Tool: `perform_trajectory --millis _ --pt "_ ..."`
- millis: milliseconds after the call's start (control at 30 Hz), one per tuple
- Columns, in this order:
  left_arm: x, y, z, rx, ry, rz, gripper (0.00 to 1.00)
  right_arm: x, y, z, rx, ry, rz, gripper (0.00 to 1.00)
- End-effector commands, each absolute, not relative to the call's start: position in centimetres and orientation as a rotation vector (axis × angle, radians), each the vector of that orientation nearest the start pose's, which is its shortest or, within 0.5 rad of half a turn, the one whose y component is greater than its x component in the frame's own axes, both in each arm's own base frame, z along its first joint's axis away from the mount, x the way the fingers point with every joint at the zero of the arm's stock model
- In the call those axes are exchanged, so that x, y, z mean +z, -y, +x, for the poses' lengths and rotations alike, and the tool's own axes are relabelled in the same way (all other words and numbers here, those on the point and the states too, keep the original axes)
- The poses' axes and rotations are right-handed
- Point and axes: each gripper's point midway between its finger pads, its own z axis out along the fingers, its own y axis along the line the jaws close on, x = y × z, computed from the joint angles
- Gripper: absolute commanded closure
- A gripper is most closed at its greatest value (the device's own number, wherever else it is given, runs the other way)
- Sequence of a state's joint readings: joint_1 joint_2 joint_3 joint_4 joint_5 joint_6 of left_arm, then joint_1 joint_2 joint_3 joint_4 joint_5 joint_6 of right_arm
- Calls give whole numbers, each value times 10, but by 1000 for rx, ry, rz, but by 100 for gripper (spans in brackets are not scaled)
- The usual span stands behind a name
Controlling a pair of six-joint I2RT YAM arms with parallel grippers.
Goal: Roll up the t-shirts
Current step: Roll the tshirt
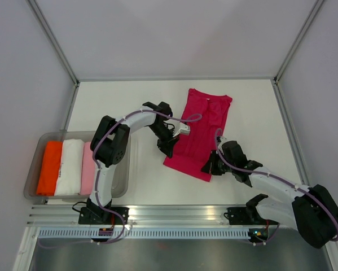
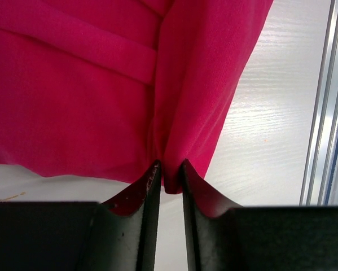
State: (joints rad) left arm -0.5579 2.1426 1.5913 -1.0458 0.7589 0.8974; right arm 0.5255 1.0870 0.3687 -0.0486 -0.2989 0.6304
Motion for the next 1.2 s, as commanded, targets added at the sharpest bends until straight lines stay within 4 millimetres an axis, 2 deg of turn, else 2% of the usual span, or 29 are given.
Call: perform_trajectory --millis 0,33,100,267,333,367,400,467,533,567,600,667,800,867,900,933,967,1000,1067,1100,1167 --pt "41 281 271 -1099 -2129 1850 64 34 -191 208 827 -2467 104 98" --pt "41 281 272 -1093 -2131 1851 60 21 -188 204 809 -2507 139 99" --pt "43 279 278 -1054 -2157 1833 58 14 -186 204 783 -2531 181 100" --pt "51 272 304 -937 -2196 1727 57 19 -180 211 745 -2485 201 100" --pt "46 261 313 -825 -2212 1726 54 16 -178 207 743 -2495 188 100" --pt "44 262 324 -764 -2183 1717 53 16 -178 205 746 -2496 187 100" --pt "35 252 329 -674 -2215 1719 53 15 -178 204 750 -2495 190 100" --pt "45 251 343 -586 -2182 1679 53 13 -177 202 757 -2489 187 100" --pt "65 261 352 -581 -2081 1650 53 15 -180 203 770 -2486 168 100" --pt "90 266 351 -582 -1976 1667 53 16 -180 204 765 -2484 153 100" --pt "100 274 342 -638 -1905 1694 51 18 -181 205 768 -2482 145 100" --pt "111 279 330 -618 -1787 1780 48 25 -182 209 770 -2461 147 100" --pt "119 267 300 -542 -1622 1909 45 30 -182 209 766 -2462 139 100" --pt "125 273 292 -489 -1453 1968 38 32 -182 209 772 -2458 135 100" --pt "123 268 276 -462 -1386 1993 32 32 -183 209 773 -2459 135 100" --pt "124 275 277 -404 -1256 2018 30 34 -183 211 775 -2452 134 100" --pt "119 283 262 -386 -1167 2062 28 35 -183 212 776 -2447 130 100" --pt "95 274 247 -371 -1157 2120 27 37 -184 213 781 -2444 125 100" --pt "84 281 237 -332 -1065 2166 25 41 -187 215 789 -2435 106 100" --pt "72 277 232 -328 -1072 2188 24 42 -187 216 790 -2432 99 100" --pt "62 278 235 -301 -1069 2202 23 38 -185 211 775 -2457 98 100"
